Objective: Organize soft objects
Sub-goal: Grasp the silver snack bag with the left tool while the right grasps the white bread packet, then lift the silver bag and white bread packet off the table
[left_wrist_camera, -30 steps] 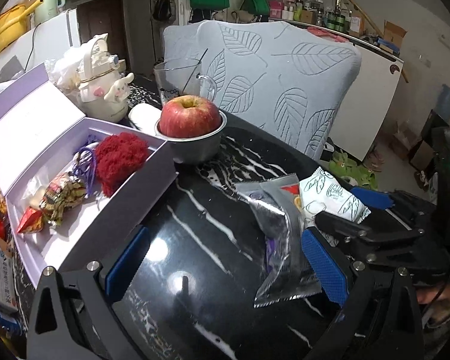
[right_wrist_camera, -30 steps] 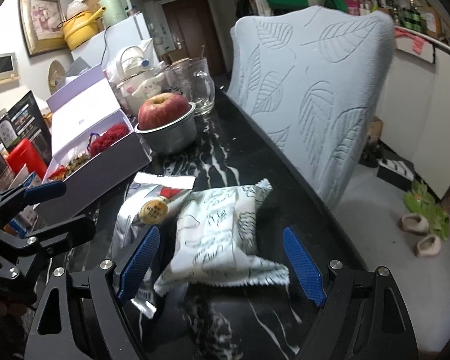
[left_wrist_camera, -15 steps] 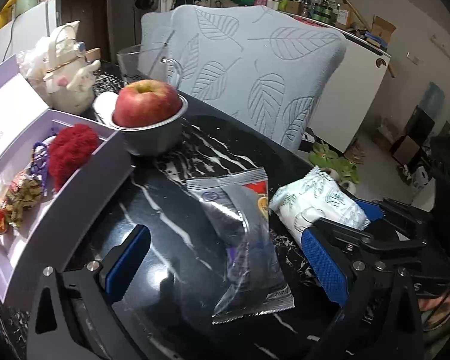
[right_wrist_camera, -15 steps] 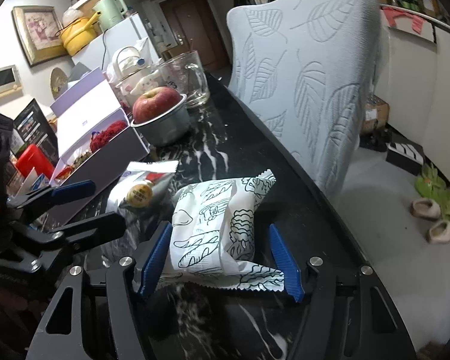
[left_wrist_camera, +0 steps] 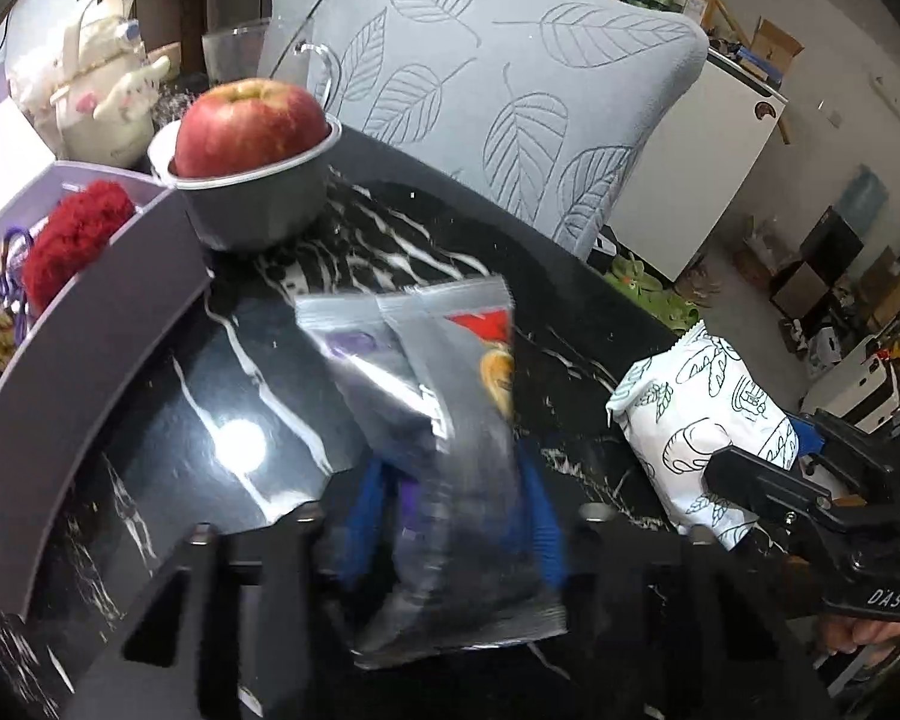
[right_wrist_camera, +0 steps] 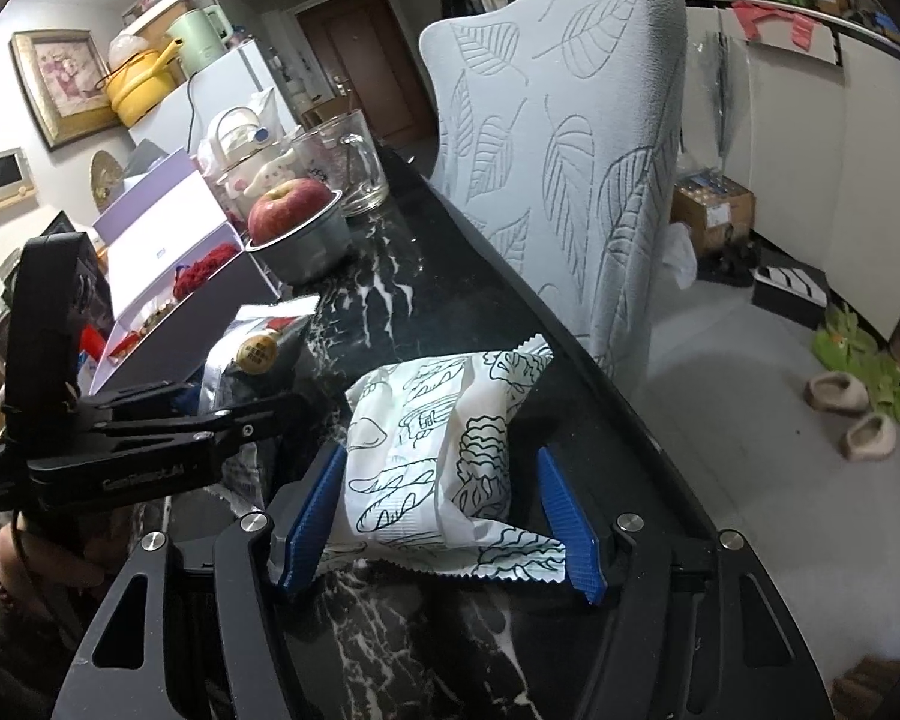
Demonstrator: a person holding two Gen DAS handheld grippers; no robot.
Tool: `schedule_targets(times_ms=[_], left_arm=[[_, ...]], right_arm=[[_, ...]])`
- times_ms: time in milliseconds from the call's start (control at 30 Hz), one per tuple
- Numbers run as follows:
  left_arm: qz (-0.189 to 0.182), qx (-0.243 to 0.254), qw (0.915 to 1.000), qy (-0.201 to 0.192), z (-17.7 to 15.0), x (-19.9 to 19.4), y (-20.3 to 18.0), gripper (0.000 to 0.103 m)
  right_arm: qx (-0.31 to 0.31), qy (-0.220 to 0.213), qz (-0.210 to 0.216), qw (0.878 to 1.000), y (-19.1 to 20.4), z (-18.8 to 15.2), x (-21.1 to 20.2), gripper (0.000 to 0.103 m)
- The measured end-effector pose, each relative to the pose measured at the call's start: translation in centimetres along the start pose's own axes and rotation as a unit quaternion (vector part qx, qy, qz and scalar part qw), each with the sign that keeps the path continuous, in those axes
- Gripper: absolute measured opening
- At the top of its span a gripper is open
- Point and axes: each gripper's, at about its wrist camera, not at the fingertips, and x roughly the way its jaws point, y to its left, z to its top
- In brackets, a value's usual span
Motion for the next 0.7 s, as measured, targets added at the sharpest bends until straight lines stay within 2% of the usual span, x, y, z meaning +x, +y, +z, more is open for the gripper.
schedule_targets(times_ms=[167,700], left_arm=[[0.017,0.013,0.9998,0.002,-1.0,-0.7,-0.2,0.033],[0.059,-0.034,0.9977,0.001,-8.5,-7.1,3.0,0.033]], right_arm=[[0.001,0.005,0.023,1.000,0.7,-0.6,-0.1,0.062],[-0.079,0.031,0.071,0.994,8.3,-4.4,0.0,0.058]])
